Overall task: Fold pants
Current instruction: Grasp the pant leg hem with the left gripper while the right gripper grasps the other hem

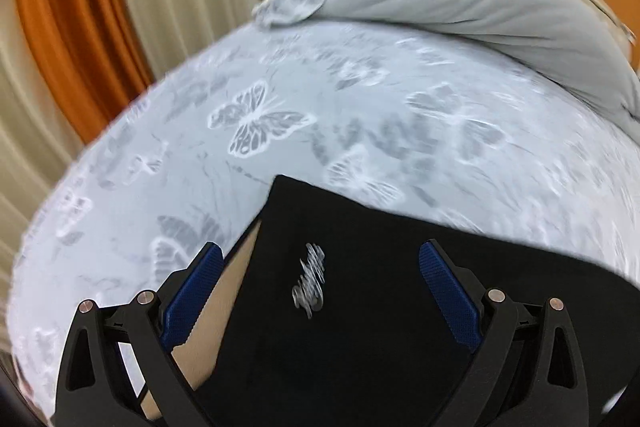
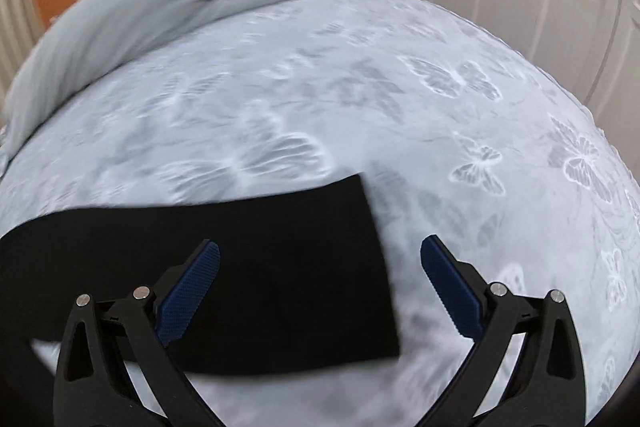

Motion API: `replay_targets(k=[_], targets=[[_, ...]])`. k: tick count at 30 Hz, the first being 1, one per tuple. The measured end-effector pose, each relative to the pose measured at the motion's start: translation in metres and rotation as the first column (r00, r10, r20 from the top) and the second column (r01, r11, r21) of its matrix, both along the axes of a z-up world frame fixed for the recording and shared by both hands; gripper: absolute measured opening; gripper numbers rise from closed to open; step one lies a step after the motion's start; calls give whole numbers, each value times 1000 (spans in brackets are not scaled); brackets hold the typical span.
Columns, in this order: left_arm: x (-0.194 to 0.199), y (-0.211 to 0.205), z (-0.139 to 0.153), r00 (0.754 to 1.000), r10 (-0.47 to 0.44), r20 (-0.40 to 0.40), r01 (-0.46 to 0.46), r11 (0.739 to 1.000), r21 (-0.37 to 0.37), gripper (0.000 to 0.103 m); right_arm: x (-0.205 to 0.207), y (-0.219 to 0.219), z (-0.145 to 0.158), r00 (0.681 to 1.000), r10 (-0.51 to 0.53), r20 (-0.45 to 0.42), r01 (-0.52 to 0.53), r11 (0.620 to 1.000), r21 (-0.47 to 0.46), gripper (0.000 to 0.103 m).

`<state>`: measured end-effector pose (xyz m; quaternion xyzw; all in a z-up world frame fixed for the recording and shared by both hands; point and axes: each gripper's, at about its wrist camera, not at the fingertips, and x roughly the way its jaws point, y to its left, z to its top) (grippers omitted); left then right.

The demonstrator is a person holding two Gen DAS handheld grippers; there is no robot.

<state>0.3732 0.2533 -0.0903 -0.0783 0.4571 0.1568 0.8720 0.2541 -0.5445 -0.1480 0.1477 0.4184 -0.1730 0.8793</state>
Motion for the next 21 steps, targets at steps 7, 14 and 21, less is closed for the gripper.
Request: replay_targets(k=[7,14,21], targets=[[37,36,-45,996,65,-63,-75,980,-186,89,26,2,-20,998,58,-32,-57,998,17,98],[26,34,-29,1000,4,12,-2,985,-174,17,20,15,4,989,136,52,-139,989,52,13],[-54,33,51,982,-78,169,123,955,-271,11,-68,40,96,930,238,281,-239,971,-32,12]])
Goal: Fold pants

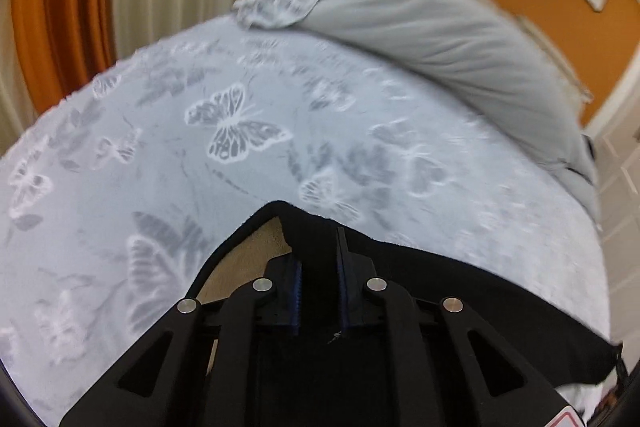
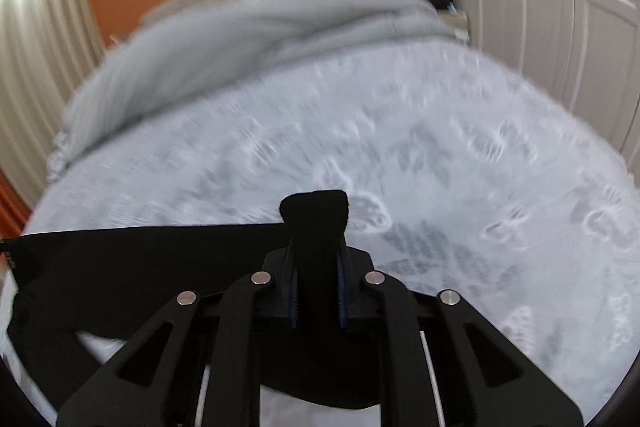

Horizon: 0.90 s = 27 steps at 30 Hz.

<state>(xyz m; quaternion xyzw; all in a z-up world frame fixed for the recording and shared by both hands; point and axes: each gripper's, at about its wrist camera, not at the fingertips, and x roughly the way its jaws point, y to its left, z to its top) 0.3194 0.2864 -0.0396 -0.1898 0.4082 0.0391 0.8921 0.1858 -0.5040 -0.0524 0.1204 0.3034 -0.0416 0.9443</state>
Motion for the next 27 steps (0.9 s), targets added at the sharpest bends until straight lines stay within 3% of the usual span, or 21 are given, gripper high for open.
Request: replay_targets(k=[4,6,9,12,13,15,16,20,21,25,26,27], targets=[[-71,2,34,997,-62,40,63,998,-25,10,-53,12,26,998,62,10,-62,996,-57,13],[-108,7,37,996,-87,35,88,996,-31,10,-88,15,26,996,89,-6,-89,992,-94,13],[-160,16,23,993,-117,-21,116,993,-29,10,-128,11,5,993,93,-75,-100,990,-94,14],[-197,22,-11,984,-136,-117,132,990,-38,12,-156,8,-32,984,67,-163,-83,992,-90,17],[-202,23,-18,982,-134,-135,131,991,-36,16,-162,7,-45,980,49,-194,-66,995,-81,21],[-216,25,-39,976,-105,-193,97,994,-53,39,-176,2,-63,973,-20,-230,0,996,-86,31],[-222,26,-42,978,-70,-195,58,996,-64,45,-183,0,-65,972,-57,-227,38,995,-87,40],[-237,29,-37,988,13,-151,-33,990,-137,86,-208,2,-48,980,-138,-144,135,990,-29,61],[-237,28,-39,988,32,-153,-58,984,-167,87,-212,4,-43,983,-135,-128,134,991,-15,63],[-217,22,-65,972,39,-230,-108,950,-294,86,-224,23,-27,991,-107,-82,112,992,57,70],[-211,21,-74,965,43,-257,-127,938,-321,68,-224,27,-24,991,-103,-82,110,991,81,70],[-205,21,-80,958,41,-285,-138,934,-329,17,-225,31,-22,992,-98,-84,106,989,99,70]])
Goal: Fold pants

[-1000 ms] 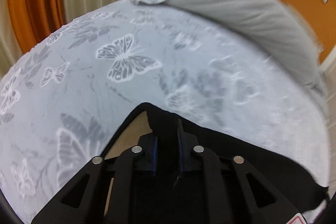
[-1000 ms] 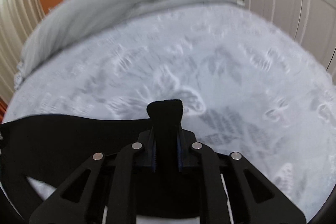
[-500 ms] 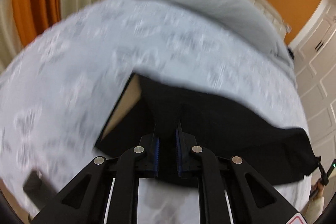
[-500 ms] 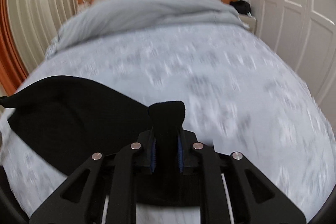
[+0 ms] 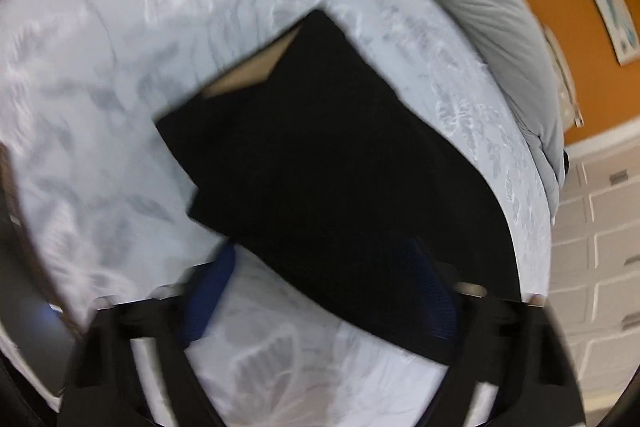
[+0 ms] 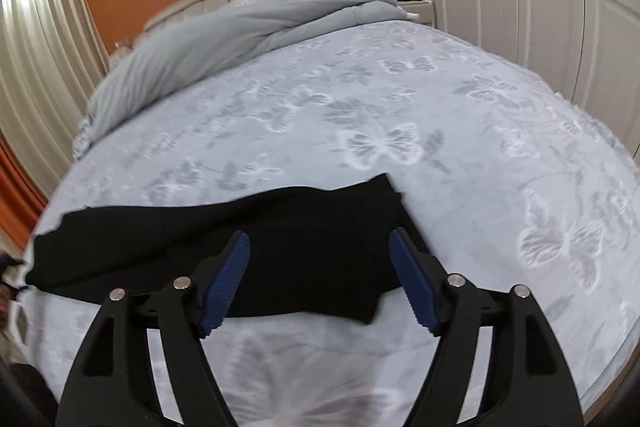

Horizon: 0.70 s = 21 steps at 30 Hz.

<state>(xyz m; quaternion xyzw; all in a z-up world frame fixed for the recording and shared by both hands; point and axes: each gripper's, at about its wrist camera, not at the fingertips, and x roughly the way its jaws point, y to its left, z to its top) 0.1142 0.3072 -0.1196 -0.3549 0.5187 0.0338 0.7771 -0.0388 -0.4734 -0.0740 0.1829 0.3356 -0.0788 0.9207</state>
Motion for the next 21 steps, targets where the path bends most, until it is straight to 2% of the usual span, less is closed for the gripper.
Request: replay_targets(k=[1,4,5,9,11,15,19,20,21], targets=[[5,1,-2,1000,-13,-23,13,1000,-10,4,-1,3,1,1000,5,1,-5,1000,13,70],[4,15,12,1000,18,0,-18,998,-55,6,-6,12,7,999,29,27,-31,998,52,71],[3,22,19,1000,21,11,-21,998,-62,6,-6,12,6,999,33,33,-36,997,72,76],[7,22,31,1000,-8,-14,10,993,121,6,9,13,-16,999,19,-31,-13,987,161,78],[9,19,26,999,-11,-32,16,990,143,6,20,15,-25,998,-3,-66,13,987,160,78],[14,20,18,999,-8,-45,15,986,163,6,42,19,-36,996,48,-78,-23,957,290,78],[18,25,13,998,-5,-59,15,986,167,7,89,26,-50,990,22,-137,18,958,287,78],[17,24,13,998,-6,-61,17,985,171,7,104,26,-58,988,5,-154,40,957,286,75],[16,23,14,998,-8,-64,19,984,177,7,116,25,-65,988,-2,-156,48,955,291,63]])
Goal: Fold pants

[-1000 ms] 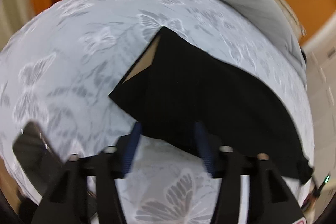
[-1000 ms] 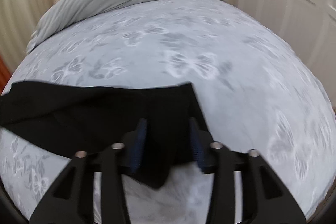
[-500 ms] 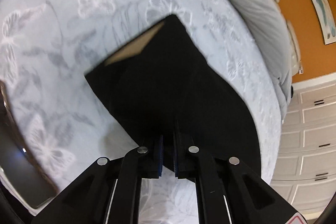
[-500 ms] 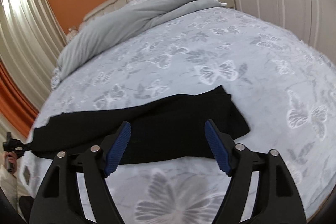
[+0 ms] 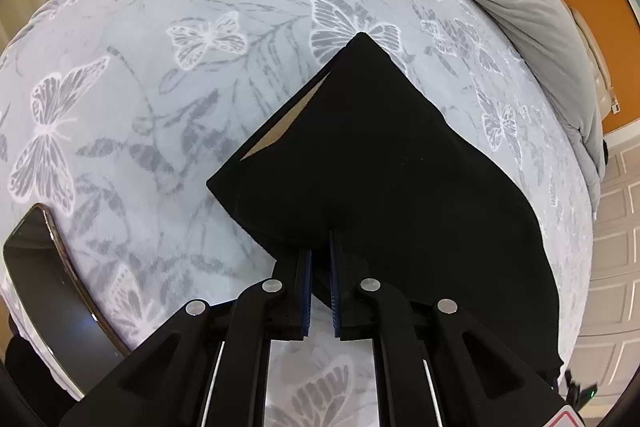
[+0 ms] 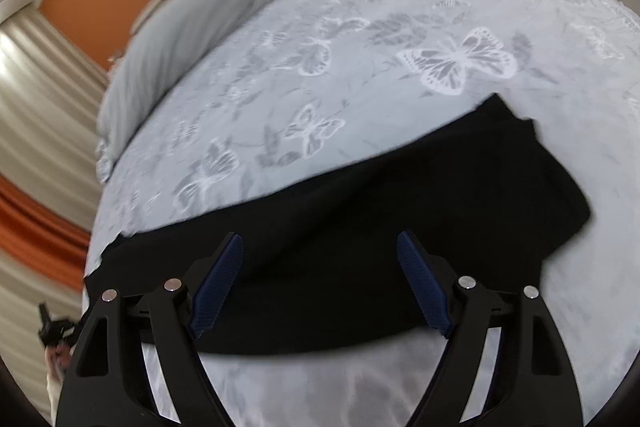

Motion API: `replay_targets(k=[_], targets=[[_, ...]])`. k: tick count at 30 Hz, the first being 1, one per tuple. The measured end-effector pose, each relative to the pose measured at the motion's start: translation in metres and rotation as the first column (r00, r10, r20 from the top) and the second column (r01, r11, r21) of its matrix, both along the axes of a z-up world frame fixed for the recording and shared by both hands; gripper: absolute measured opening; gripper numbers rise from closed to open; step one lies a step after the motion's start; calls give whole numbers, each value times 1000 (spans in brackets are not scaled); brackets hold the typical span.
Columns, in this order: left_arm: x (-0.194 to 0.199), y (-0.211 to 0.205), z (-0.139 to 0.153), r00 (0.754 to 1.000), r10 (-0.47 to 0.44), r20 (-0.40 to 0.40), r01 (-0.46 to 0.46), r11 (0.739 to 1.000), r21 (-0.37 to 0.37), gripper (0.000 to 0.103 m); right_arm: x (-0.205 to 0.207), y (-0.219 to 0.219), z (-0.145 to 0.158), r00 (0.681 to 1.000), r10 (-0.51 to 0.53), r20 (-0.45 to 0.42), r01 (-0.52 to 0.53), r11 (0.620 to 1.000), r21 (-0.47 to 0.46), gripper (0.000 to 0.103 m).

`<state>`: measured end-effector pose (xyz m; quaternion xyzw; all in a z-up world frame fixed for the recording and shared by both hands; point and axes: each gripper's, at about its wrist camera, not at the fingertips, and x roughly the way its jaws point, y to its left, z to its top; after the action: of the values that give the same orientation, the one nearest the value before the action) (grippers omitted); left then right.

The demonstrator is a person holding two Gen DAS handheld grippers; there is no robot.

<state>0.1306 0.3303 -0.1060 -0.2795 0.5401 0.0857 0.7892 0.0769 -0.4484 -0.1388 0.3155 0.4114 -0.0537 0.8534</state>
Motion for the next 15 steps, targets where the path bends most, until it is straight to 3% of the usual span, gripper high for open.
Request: replay_targets(k=[2,4,6,8,10,12,13,15], targets=[[1,-2,2,1000,-5,-6,5,1000,14,7,13,-3,-7,1000,-5,7,5,1000,30,4],[4,-2,3,1000,-12,-9,12,1000,22,7,9,-1,22,990,-10,140,7,1000,24,4],[5,-1,7,1000,-21,-6,22,999,30,7,-12,10,76,947,65,314,-61,998,-20,3],[6,-1,7,1000,-29,-8,29,999,44,7,-40,19,98,925,126,358,-100,991,-90,3],[7,0,6,999,-30,-16,31,997,64,8,-52,13,74,958,111,263,-79,989,-128,3],[7,5,1,999,-26,-20,27,999,47,8,-53,-13,20,993,52,106,-48,998,-36,4],[8,6,-1,999,-25,-22,26,999,41,8,-53,-20,-4,999,44,32,-44,999,-12,4],[7,6,-2,999,-35,-24,36,998,43,8,-54,-18,-23,997,70,-39,-71,997,-35,4]])
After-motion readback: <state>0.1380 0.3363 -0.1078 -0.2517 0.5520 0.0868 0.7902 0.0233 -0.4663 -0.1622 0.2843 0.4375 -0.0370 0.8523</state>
